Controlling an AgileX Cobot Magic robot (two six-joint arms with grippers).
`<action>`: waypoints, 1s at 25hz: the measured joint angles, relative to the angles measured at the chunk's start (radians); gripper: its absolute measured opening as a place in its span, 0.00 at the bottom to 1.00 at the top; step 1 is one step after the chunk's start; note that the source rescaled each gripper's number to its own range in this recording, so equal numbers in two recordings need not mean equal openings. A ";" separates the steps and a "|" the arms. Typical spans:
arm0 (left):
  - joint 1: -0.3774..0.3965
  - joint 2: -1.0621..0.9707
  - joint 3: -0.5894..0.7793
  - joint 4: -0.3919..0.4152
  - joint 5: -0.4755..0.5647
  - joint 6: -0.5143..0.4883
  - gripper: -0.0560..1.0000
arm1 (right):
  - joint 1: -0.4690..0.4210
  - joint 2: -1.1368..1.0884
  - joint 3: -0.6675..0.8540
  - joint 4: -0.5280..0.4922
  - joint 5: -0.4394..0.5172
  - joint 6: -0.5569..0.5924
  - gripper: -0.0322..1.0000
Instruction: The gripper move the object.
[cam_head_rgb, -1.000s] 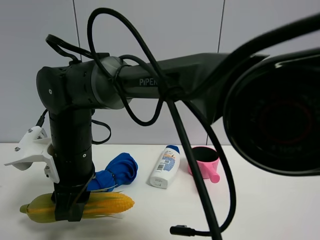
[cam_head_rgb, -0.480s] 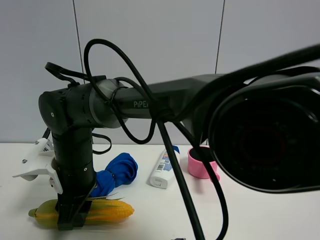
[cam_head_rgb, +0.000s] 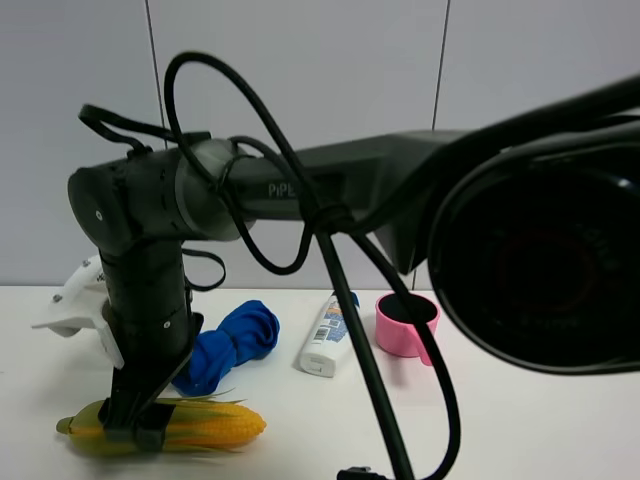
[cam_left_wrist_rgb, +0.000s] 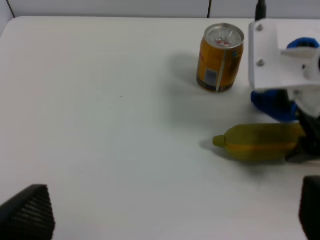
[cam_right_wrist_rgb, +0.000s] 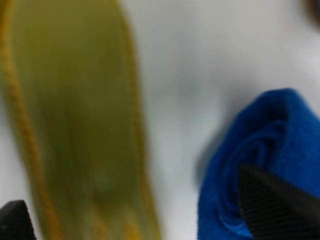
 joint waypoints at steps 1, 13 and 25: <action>0.000 0.000 0.000 0.000 0.000 0.000 1.00 | 0.005 -0.023 0.000 -0.039 0.001 0.013 0.83; 0.000 0.000 0.000 0.000 0.000 0.000 1.00 | 0.019 -0.459 0.000 -0.331 0.001 0.295 0.84; 0.000 0.000 0.000 0.000 0.000 0.000 1.00 | 0.019 -0.909 -0.001 -0.613 0.092 0.525 0.84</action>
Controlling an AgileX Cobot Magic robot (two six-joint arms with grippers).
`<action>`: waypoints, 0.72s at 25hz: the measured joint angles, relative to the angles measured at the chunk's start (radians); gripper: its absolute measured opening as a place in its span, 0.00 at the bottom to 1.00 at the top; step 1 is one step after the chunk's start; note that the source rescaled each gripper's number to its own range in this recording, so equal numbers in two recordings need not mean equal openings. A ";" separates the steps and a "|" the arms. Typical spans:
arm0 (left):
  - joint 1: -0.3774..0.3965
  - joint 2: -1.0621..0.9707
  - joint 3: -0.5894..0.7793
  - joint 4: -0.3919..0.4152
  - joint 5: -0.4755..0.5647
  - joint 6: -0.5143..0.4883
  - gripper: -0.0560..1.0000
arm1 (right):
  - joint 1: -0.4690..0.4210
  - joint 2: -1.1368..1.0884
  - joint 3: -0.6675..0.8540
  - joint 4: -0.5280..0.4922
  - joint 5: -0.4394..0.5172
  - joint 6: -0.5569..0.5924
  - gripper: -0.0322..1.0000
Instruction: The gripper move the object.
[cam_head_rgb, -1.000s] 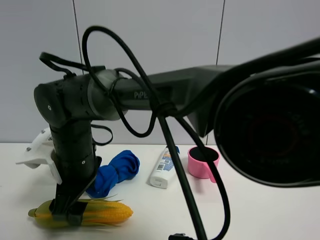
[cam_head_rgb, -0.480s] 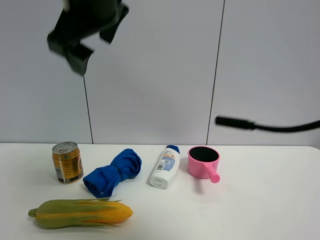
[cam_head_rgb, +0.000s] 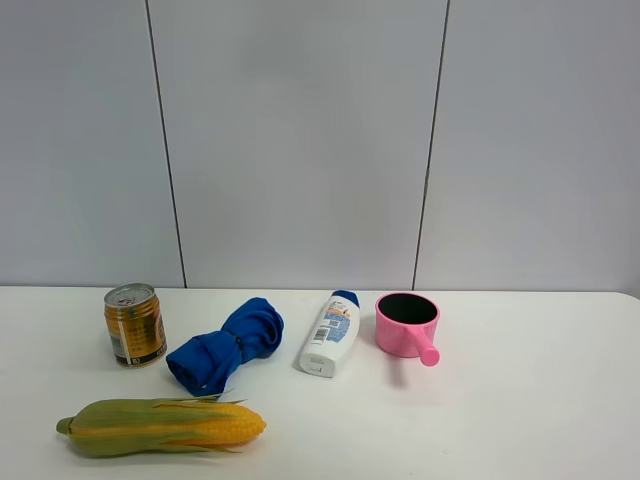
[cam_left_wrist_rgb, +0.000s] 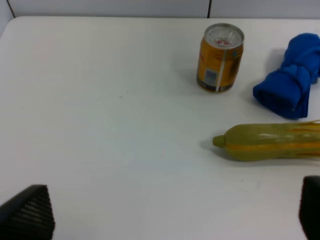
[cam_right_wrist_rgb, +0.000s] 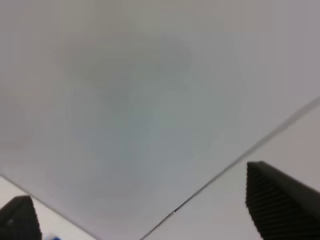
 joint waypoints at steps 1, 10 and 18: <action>0.000 0.000 0.000 0.000 0.000 0.000 1.00 | 0.000 -0.028 0.008 0.000 0.000 0.018 0.84; 0.000 0.000 0.000 0.000 0.000 0.000 1.00 | -0.173 -0.267 0.365 0.024 0.002 0.128 0.84; 0.000 0.000 0.000 0.000 0.000 0.000 1.00 | -0.702 -0.342 0.579 0.406 0.009 -0.020 0.84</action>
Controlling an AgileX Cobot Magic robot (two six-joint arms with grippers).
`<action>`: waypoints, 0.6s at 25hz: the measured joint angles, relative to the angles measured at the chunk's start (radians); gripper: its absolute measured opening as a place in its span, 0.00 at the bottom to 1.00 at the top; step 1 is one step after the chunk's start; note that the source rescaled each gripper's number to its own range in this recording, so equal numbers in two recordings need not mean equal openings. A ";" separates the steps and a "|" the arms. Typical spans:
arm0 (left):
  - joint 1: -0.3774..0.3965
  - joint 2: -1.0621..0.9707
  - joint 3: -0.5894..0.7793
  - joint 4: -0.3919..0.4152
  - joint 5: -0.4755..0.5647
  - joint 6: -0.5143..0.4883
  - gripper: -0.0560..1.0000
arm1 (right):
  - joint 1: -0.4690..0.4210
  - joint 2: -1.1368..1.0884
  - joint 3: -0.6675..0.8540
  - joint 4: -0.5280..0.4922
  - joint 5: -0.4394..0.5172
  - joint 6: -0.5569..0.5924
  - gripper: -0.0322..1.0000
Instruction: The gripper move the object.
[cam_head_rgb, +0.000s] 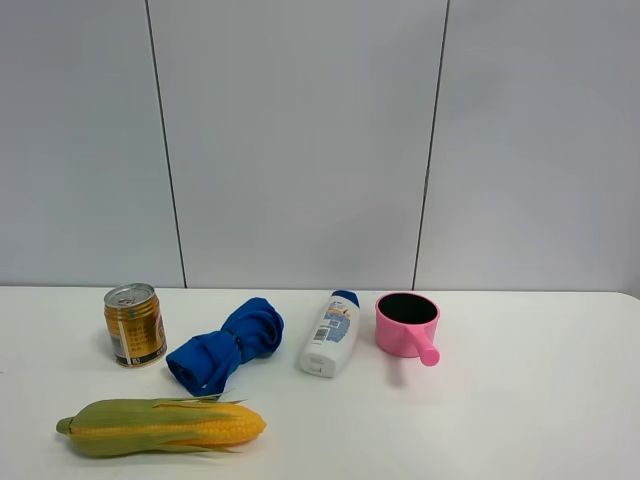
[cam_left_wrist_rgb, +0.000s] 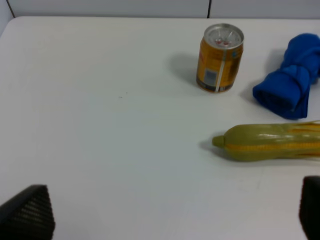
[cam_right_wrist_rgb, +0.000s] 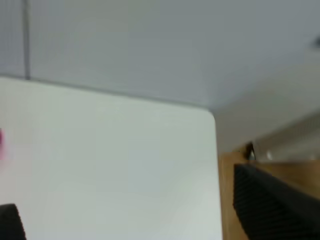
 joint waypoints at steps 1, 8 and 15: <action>0.000 0.000 0.000 0.000 0.000 0.000 1.00 | -0.059 -0.028 0.042 0.026 0.000 -0.016 0.84; 0.000 0.000 0.000 0.000 0.000 0.000 1.00 | -0.308 -0.330 0.385 0.104 -0.109 -0.037 0.84; 0.000 0.000 0.000 0.000 0.000 0.000 1.00 | -0.393 -0.763 0.678 0.112 -0.123 -0.018 0.84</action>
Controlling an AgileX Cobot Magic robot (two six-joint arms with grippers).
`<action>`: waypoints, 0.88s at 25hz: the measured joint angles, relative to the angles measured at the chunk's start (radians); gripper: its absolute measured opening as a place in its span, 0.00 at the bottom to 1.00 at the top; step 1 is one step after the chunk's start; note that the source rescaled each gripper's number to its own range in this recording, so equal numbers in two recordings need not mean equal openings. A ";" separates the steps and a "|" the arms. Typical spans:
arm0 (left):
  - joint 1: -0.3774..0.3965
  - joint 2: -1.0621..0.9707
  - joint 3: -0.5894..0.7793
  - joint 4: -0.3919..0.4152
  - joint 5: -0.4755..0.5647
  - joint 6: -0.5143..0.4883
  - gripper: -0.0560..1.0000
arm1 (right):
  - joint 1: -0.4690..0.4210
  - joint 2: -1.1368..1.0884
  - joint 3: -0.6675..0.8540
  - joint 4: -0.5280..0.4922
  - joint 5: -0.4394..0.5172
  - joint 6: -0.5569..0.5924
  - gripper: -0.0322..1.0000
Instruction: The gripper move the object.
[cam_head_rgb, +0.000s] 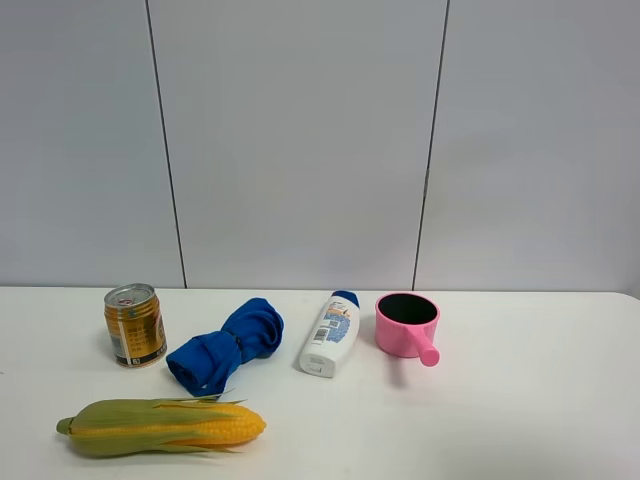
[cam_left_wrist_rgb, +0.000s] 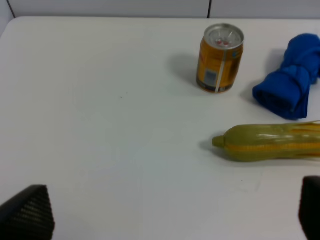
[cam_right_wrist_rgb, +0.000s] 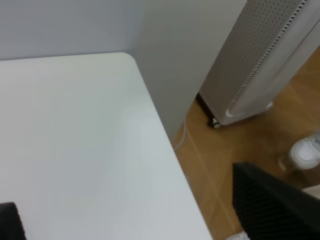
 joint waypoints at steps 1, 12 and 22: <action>0.000 0.000 0.000 0.000 0.000 0.000 1.00 | 0.000 -0.062 0.034 0.002 0.001 0.013 0.84; 0.000 0.000 0.000 0.000 0.000 0.000 1.00 | 0.000 -0.368 0.318 0.066 0.117 0.078 0.84; 0.000 0.000 0.000 0.000 0.000 0.000 1.00 | 0.000 -0.447 0.491 0.189 0.018 0.072 0.84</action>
